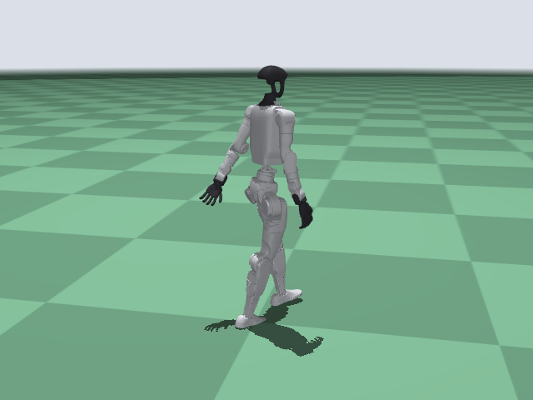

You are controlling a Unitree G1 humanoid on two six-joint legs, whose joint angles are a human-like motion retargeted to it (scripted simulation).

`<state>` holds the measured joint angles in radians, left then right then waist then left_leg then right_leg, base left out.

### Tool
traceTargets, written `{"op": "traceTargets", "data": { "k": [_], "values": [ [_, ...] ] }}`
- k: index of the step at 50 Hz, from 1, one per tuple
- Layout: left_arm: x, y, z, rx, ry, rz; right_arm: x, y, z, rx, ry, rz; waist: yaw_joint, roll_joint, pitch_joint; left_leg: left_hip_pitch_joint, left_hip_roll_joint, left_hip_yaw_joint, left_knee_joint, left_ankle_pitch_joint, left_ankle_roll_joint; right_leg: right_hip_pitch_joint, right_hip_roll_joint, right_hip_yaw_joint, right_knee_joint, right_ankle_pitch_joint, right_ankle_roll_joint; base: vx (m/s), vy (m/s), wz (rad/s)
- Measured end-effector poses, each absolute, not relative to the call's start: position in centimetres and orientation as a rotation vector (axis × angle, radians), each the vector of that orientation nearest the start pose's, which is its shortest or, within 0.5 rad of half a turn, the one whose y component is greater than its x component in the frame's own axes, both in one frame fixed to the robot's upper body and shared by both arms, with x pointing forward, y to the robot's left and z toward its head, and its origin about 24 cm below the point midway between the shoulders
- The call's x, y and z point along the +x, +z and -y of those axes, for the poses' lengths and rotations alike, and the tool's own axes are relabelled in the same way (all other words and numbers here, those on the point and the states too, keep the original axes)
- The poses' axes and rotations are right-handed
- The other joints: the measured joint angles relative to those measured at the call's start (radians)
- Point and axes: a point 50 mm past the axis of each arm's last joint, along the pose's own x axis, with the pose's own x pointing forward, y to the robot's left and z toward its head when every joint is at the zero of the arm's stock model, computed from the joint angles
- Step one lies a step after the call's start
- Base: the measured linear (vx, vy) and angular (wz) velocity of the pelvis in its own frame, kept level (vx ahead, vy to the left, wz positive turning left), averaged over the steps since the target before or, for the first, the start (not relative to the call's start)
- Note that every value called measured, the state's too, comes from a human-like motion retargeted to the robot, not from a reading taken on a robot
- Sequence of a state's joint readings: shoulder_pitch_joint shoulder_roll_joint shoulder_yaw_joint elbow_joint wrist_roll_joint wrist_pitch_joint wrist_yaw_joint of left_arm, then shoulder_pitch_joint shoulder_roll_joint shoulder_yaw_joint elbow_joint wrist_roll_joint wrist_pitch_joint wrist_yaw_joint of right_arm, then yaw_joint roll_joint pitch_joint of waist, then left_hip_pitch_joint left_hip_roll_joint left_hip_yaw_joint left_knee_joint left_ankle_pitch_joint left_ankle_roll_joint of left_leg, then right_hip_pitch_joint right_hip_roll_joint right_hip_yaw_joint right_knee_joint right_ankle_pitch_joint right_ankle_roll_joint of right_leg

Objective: Walk run

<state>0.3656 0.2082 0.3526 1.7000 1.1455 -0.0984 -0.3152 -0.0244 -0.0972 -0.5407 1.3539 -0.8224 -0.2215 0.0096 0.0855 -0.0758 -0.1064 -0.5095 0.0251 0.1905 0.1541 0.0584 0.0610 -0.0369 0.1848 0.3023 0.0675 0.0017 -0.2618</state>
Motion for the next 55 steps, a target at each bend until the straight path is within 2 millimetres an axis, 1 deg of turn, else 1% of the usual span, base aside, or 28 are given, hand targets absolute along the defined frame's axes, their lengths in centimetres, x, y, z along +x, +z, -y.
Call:
{"op": "traceTargets", "data": {
  "k": [2, 3, 5, 7, 9, 10, 11, 13, 15, 17, 18, 20, 22, 25, 29, 32, 35, 37, 38, 40, 41, 43, 45, 46, 47, 49, 50, 55],
  "values": [
    [-17.6, -13.2, -20.1, 0.194, -0.797, -2.027, 7.5, -16.8, 21.3, -0.365, 0.064, -1.17, 0.015, -0.005, 0.006, -0.027, -0.052, -0.046, -0.111, -0.049, -0.019, 0.048, 0.001, 0.004, 0.007, -0.014, 0.0, 0.94, 0.02, -0.57],
    [-17.6, -13.2, -20.4, 0.193, -0.756, -2.028, 7.0, -16.9, 21.3, -0.349, 0.05, -1.186, 0.027, -0.004, 0.013, -0.029, -0.061, -0.03, -0.149, -0.076, -0.083, 0.077, 0.007, 0.004, 0.013, -0.018, 0.0, 0.91, -0.03, -0.45],
    [-17.4, -13.2, -21.1, 0.197, -0.65, -2.025, 5.2, -17.2, 21.2, -0.304, 0.027, -1.244, 0.04, -0.008, 0.021, -0.018, -0.059, 0.031, -0.157, -0.099, -0.13, 0.129, 0.014, -0.029, 0.024, -0.009, 0.0, 1.05, -0.07, -0.23],
    [-16.9, -13.3, -22.0, 0.198, -0.515, -2.017, 2.7, -17.6, 20.7, -0.245, 0.026, -1.328, 0.065, -0.02, 0.007, -0.012, -0.059, 0.021, -0.099, -0.087, -0.06, 0.164, 0.028, -0.056, 0.034, 0.038, 0.0, 1.06, -0.17, -0.39],
    [-16.2, -13.5, -22.8, 0.188, -0.372, -2.001, -0.2, -17.8, 19.9, -0.186, 0.047, -1.43, 0.109, -0.046, -0.017, -0.003, -0.04, 0.037, -0.048, -0.048, -0.023, 0.19, 0.03, -0.074, 0.057, 0.131, 0.022, 1.0, -0.16, -0.95],
    [-16.0, -13.5, -23.1, 0.177, -0.304, -1.991, -1.8, -17.8, 19.4, -0.161, 0.061, -1.486, 0.133, -0.06, -0.028, 0.01, -0.038, 0.052, -0.042, 0.002, -0.011, 0.2, 0.017, -0.091, 0.079, 0.192, 0.055, 1.14, 0.0, -1.04],
    [-15.7, -13.6, -23.2, 0.153, -0.238, -1.975, -3.3, -17.8, 18.9, -0.144, 0.079, -1.544, 0.139, -0.078, -0.043, 0.02, -0.071, -0.006, -0.032, 0.009, 0.032, 0.197, -0.007, -0.12, 0.116, 0.281, 0.118, 1.25, 0.07, -0.85],
    [-14.9, -13.9, -23.4, 0.082, -0.116, -1.94, -6.1, -17.5, 17.9, -0.127, 0.121, -1.648, 0.116, -0.099, -0.063, 0.022, -0.106, -0.103, 0.019, -0.018, 0.069, 0.176, -0.023, -0.137, 0.225, 0.455, 0.276, 1.18, 0.04, -0.31],
    [-13.3, -14.4, -23.6, -0.001, -0.039, -1.904, -8.0, -17.2, 17.2, -0.123, 0.152, -1.724, 0.066, -0.101, -0.053, 0.065, -0.11, -0.084, 0.065, -0.074, 0.075, 0.093, -0.004, -0.154, 0.489, 0.522, 0.437, 1.11, -0.08, 0.21],
    [-10.5, -15.2, -23.8, -0.047, -0.038, -1.851, -8.8, -17.0, 16.7, -0.101, 0.192, -1.758, 0.044, -0.087, -0.048, 0.153, -0.086, 0.004, 0.044, -0.116, 0.078, 0.005, 0.005, -0.216, 0.708, 0.522, 0.518, 0.97, -0.13, -0.05],
    [-8.8, -15.6, -23.8, -0.049, -0.055, -1.814, -9.1, -17.0, 16.3, -0.088, 0.224, -1.767, 0.041, -0.052, -0.062, 0.186, -0.06, -0.021, 0.018, -0.129, 0.075, -0.026, 0.027, -0.222, 0.7, 0.522, 0.514, 0.66, 0.02, -0.56],
    [-5.0, -16.4, -23.5, -0.014, -0.102, -1.719, -9.6, -16.9, 15.5, -0.08, 0.289, -1.777, 0.053, 0.011, -0.076, 0.235, 0.002, -0.033, -0.013, -0.148, 0.06, -0.108, 0.053, -0.264, 0.702, 0.455, 0.409, 0.62, 0.07, -0.77],
    [-0.7, -17.0, -22.9, 0.071, -0.183, -1.587, -9.8, -16.9, 15.3, -0.1, 0.308, -1.772, 0.016, 0.047, -0.067, 0.292, 0.015, -0.012, -0.04, -0.162, 0.056, -0.196, 0.038, -0.293, 0.718, 0.345, 0.356, 0.78, 0.07, 0.29],
    [6.0, -16.9, -21.9, 0.213, -0.334, -1.347, -9.7, -17.0, 15.4, -0.142, 0.283, -1.755, -0.087, 0.093, -0.051, 0.366, 0.004, -0.043, -0.072, -0.189, 0.052, -0.313, -0.009, -0.316, 0.646, 0.201, 0.328, 0.76, 0.04, 0.95],
    [13.6, -14.8, -21.8, 0.404, -0.472, -1.054, -9.9, -16.9, 15.0, -0.111, 0.246, -1.773, -0.162, 0.074, -0.025, 0.47, -0.056, -0.029, -0.093, -0.244, 0.046, -0.381, -0.123, -0.293, 0.322, 0.156, 0.335, 0.69, -0.06, 0.32],
    [17.3, -13.1, -22.1, 0.53, -0.507, -0.92, -9.8, -16.9, 14.1, -0.026, 0.218, -1.783, -0.181, 0.052, -0.004, 0.562, -0.09, -0.024, -0.105, -0.283, 0.03, -0.403, -0.215, -0.349, 0.074, 0.122, 0.305, 0.78, -0.15, -0.01],
    [19.0, -12.3, -22.3, 0.603, -0.499, -0.866, -9.6, -16.9, 13.6, 0.032, 0.207, -1.774, -0.179, 0.068, -0.009, 0.626, -0.076, 0.007, -0.113, -0.309, -0.005, -0.427, -0.192, -0.321, -0.15, 0.091, 0.306, 0.78, -0.15, -0.2],
    [18.8, -12.4, -22.3, 0.613, -0.496, -0.874, -9.7, -16.9, 13.5, 0.034, 0.21, -1.776, -0.192, 0.082, -0.014, 0.655, -0.07, -0.001, -0.097, -0.312, -0.028, -0.433, -0.2, -0.376, -0.143, 0.087, 0.3, 1.01, -0.26, 0.12],
    [18.4, -12.7, -22.2, 0.608, -0.495, -0.887, -9.6, -16.9, 13.6, 0.027, 0.214, -1.777, -0.203, 0.088, -0.019, 0.663, -0.067, -0.008, -0.085, -0.302, -0.04, -0.438, -0.182, -0.326, -0.109, 0.108, 0.242, 0.93, -0.24, 0.47],
    [16.8, -13.6, -21.7, 0.582, -0.51, -0.936, -9.8, -16.9, 13.9, 0.013, 0.211, -1.788, -0.233, 0.099, -0.031, 0.681, -0.06, -0.037, -0.053, -0.256, -0.072, -0.44, -0.213, -0.451, -0.037, 0.125, 0.223, 0.89, -0.23, 0.91],
    [15.6, -14.2, -21.4, 0.56, -0.521, -0.971, -9.8, -16.9, 14.1, 0.005, 0.204, -1.792, -0.262, 0.113, -0.036, 0.684, -0.045, -0.065, -0.03, -0.198, -0.1, -0.428, -0.204, -0.421, -0.026, 0.158, 0.229, 1.05, -0.31, 1.22],
    [12.7, -15.4, -20.9, 0.514, -0.542, -1.057, -9.8, -16.9, 14.5, -0.01, 0.187, -1.793, -0.283, 0.134, -0.047, 0.679, -0.02, -0.095, 0.032, -0.032, -0.162, -0.399, -0.179, -0.35, -0.001, 0.179, 0.221, 1.01, -0.32, 0.72],
    [8.9, -16.5, -20.2, 0.477, -0.566, -1.177, -9.8, -16.9, 15.1, -0.014, 0.154, -1.795, -0.287, 0.148, -0.051, 0.653, -0.005, -0.14, 0.142, 0.195, -0.24, -0.367, -0.172, -0.333, 0.029, 0.156, 0.193, 1.04, -0.33, 0.23],
    [6.8, -17.0, -20.1, 0.468, -0.564, -1.242, -9.5, -16.9, 15.5, -0.018, 0.14, -1.792, -0.282, 0.138, -0.049, 0.615, -0.017, -0.153, 0.245, 0.275, -0.266, -0.342, -0.177, -0.327, 0.034, 0.139, 0.179, 1.05, -0.34, -0.03],
    [4.8, -17.3, -20.0, 0.46, -0.56, -1.305, -9.1, -17.0, 15.9, -0.025, 0.128, -1.785, -0.273, 0.123, -0.046, 0.576, -0.032, -0.155, 0.345, 0.351, -0.284, -0.315, -0.19, -0.34, 0.035, 0.124, 0.167, 0.94, -0.33, -0.46],
    [1.1, -17.5, -20.3, 0.444, -0.544, -1.422, -7.7, -17.2, 16.8, -0.056, 0.118, -1.752, -0.241, 0.078, -0.04, 0.493, -0.058, -0.11, 0.53, 0.451, -0.272, -0.257, -0.215, -0.39, 0.025, 0.099, 0.15, 0.8, -0.31, -0.84],
    [-0.7, -17.4, -20.5, 0.434, -0.541, -1.479, -6.8, -17.4, 17.2, -0.075, 0.114, -1.73, -0.222, 0.063, -0.038, 0.451, -0.051, -0.079, 0.611, 0.465, -0.251, -0.232, -0.199, -0.359, 0.019, 0.083, 0.136, 0.8, -0.29, -0.5],
    [-9.0, -16.4, -20.0, 0.34, -0.526, -1.726, -0.5, -17.8, 20.1, -0.214, 0.073, -1.534, -0.184, 0.026, -0.01, 0.224, 0.033, 0.041, 0.774, 0.201, -0.102, -0.127, -0.183, -0.346, -0.015, 0.045, 0.118, 0.79, -0.25, -0.44]
  ]
}}
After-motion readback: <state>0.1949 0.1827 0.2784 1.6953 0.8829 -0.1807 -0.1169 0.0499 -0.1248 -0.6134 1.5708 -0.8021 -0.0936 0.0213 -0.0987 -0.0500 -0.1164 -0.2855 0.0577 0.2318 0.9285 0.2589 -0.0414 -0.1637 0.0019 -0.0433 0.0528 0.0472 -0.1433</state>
